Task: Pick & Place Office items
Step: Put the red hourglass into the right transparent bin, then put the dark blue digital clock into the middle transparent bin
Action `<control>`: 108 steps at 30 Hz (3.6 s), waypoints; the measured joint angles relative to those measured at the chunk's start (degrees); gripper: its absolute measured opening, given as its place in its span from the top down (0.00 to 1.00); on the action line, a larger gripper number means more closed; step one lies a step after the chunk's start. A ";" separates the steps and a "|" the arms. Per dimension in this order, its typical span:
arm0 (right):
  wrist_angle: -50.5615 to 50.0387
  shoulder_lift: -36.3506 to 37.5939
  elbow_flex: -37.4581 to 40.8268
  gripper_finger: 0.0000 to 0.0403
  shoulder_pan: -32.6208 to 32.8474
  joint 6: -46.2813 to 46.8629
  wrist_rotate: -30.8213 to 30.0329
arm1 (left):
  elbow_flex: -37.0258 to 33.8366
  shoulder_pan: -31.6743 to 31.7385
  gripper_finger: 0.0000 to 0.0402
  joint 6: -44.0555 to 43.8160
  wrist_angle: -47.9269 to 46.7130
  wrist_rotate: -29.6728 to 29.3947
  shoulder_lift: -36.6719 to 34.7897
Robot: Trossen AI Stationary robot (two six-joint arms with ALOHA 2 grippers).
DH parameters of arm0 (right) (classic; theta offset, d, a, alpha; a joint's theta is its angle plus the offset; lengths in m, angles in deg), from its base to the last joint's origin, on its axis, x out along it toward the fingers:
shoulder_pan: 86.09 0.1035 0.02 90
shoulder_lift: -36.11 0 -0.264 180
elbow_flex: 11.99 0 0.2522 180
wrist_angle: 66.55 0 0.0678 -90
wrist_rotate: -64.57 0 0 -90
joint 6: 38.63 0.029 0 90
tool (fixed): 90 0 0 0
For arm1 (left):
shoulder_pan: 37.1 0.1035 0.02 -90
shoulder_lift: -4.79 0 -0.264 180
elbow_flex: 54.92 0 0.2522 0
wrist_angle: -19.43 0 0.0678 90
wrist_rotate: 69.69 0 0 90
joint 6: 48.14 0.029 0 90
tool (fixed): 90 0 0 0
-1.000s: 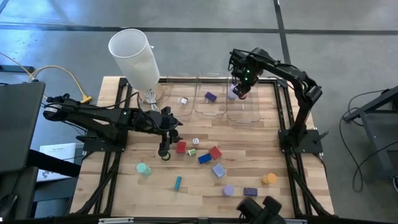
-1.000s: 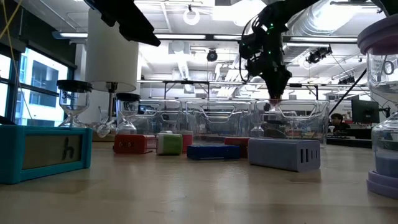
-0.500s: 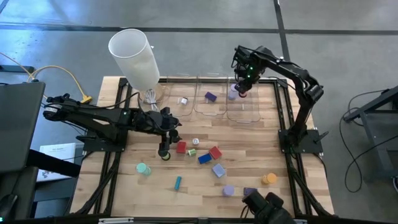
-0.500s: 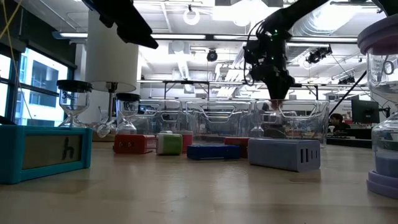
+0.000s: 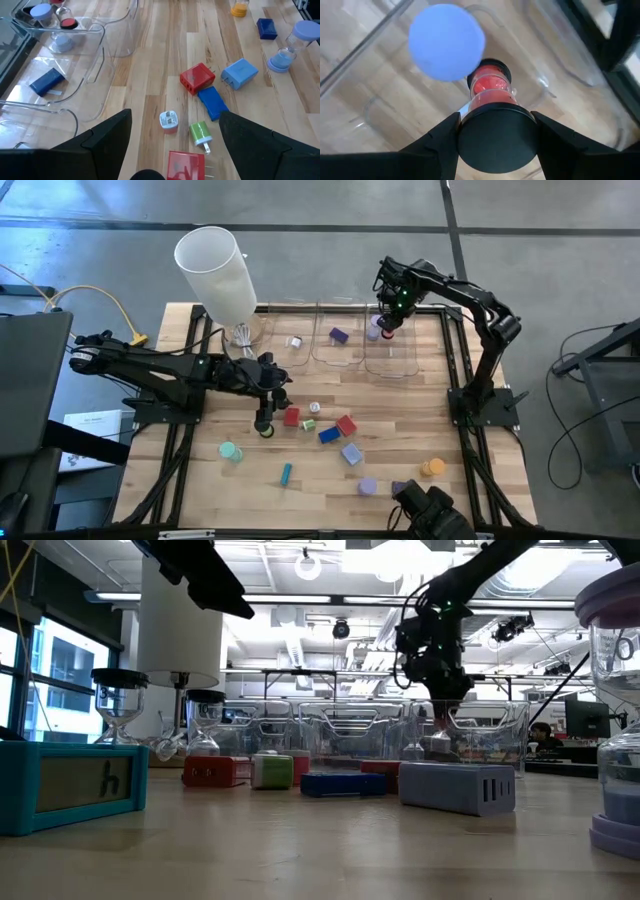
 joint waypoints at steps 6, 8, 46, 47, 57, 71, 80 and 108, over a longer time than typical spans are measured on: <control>0.25 0.00 0.00 0.51 -0.26 0.07 -0.04 | 0.00 0.00 0.27 0.01 0.06 0.00 0.00; 0.42 0.00 0.00 0.51 -0.26 0.20 -0.02 | 0.00 0.00 0.27 0.00 0.06 0.00 0.00; 6.03 0.24 6.61 0.51 -0.07 0.47 -0.58 | 0.02 0.00 0.27 -0.26 0.05 0.02 0.00; 6.32 0.23 6.62 0.51 -0.05 0.61 -0.60 | 0.02 0.00 0.27 -0.26 0.06 0.02 0.00; 6.76 0.67 6.78 0.06 1.67 0.41 -3.30 | 0.02 0.00 0.27 -1.09 0.06 0.02 0.00; 0.27 7.12 2.38 0.19 4.02 -1.04 -9.41 | 0.02 0.00 0.27 -1.07 0.06 0.01 0.00; -5.08 20.14 1.86 0.19 8.06 4.91 -4.78 | 0.02 0.00 0.27 -1.31 0.06 0.02 0.00; 17.73 46.05 31.27 0.21 64.19 37.85 1.82 | 0.02 0.00 0.27 -3.41 0.47 0.02 0.02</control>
